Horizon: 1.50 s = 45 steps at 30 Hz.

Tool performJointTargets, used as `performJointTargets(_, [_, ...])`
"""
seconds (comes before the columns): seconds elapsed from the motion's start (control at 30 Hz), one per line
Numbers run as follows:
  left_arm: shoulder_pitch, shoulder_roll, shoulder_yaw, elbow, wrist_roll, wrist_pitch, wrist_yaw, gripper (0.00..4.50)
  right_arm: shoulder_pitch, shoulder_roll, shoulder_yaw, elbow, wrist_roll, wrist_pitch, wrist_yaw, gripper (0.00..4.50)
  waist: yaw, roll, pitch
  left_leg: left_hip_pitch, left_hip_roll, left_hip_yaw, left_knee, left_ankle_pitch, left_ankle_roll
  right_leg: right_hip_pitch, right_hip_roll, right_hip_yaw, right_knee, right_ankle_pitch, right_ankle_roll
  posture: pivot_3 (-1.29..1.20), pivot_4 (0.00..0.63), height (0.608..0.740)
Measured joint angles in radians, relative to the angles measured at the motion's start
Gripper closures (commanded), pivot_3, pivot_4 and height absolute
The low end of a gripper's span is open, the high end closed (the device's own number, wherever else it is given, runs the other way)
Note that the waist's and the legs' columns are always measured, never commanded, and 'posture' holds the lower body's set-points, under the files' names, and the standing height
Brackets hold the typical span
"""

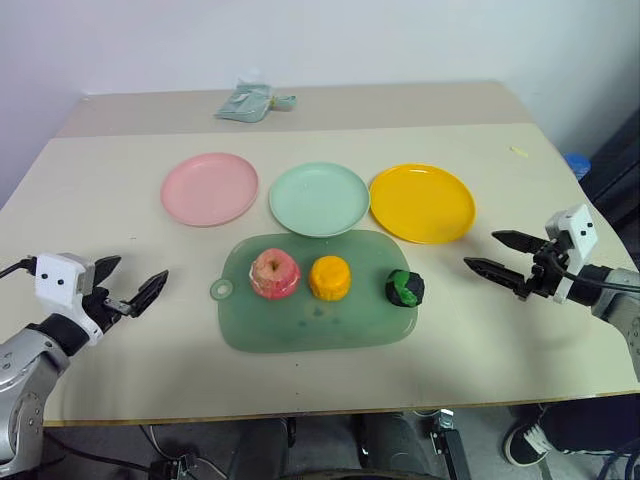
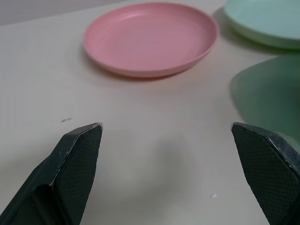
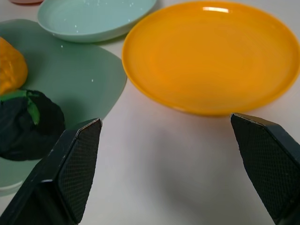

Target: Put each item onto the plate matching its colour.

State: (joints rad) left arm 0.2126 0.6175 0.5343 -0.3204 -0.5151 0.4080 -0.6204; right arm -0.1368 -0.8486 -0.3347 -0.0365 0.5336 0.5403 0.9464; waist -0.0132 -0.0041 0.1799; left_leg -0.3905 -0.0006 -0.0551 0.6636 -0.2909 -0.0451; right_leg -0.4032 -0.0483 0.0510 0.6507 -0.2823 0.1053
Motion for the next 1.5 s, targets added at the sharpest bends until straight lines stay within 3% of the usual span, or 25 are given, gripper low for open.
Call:
performJointTargets(0.33, [0.011,-0.038,-0.005,-0.036,-0.026,0.018,0.035,0.00,-0.043,0.003,0.000,0.001,-0.009,-0.007,-0.025,0.04,0.003,0.000,0.000,0.000,-0.001,0.000,0.000,0.000,0.000,0.000,0.000,0.000,0.000,0.000,0.000,0.00,0.150,0.740])
performJointTargets(0.63, [-0.142,-0.020,-0.056,-0.037,-0.132,0.106,0.005,0.00,-0.026,0.062,-0.001,-0.071,-0.014,-0.024,-0.110,0.04,0.001,0.000,0.000,0.000,-0.001,0.000,0.000,0.000,0.000,0.000,0.001,0.000,0.000,0.000,0.000,0.00,0.150,0.740])
performJointTargets(0.93, [-0.396,0.070,-0.321,-0.014,-0.141,0.131,-0.213,0.00,0.056,0.061,-0.038,-0.332,0.119,0.068,-0.116,0.04,-0.001,0.000,0.000,0.000,-0.002,-0.001,0.001,0.000,0.000,0.000,0.002,0.000,0.001,0.000,0.000,0.00,0.150,0.740])
performJointTargets(1.07, [-0.474,0.136,-0.505,0.064,-0.017,0.082,-0.334,0.00,0.122,0.021,-0.033,-0.490,0.193,0.134,-0.089,0.04,-0.003,0.001,0.000,0.000,-0.002,-0.001,0.000,0.000,0.000,0.000,0.003,0.000,0.000,0.000,0.000,0.00,0.150,0.740])
performJointTargets(1.27, [-0.561,0.133,-0.644,0.193,0.114,0.014,-0.413,0.00,0.108,0.036,0.044,-0.601,0.234,0.167,-0.133,0.04,0.000,0.000,0.000,0.000,-0.002,-0.001,0.001,0.000,0.000,0.000,0.002,0.000,0.000,0.000,0.000,0.00,0.150,0.740])
performJointTargets(1.4, [-0.580,0.113,-0.658,0.215,0.137,-0.009,-0.421,1.24,0.095,0.046,0.073,-0.607,0.235,0.171,-0.172,0.00,0.003,0.000,0.000,0.000,-0.002,-0.002,0.001,0.000,0.000,0.000,0.002,0.000,0.000,0.000,0.000,0.00,0.150,0.740])
performJointTargets(1.5, [-0.579,0.098,-0.647,0.216,0.130,-0.001,-0.413,1.44,0.095,0.046,0.083,-0.610,0.236,0.171,-0.185,0.00,0.002,0.000,0.000,0.000,-0.002,-0.002,0.001,0.000,0.000,0.000,0.002,0.000,0.000,0.000,0.000,0.00,0.150,0.740])
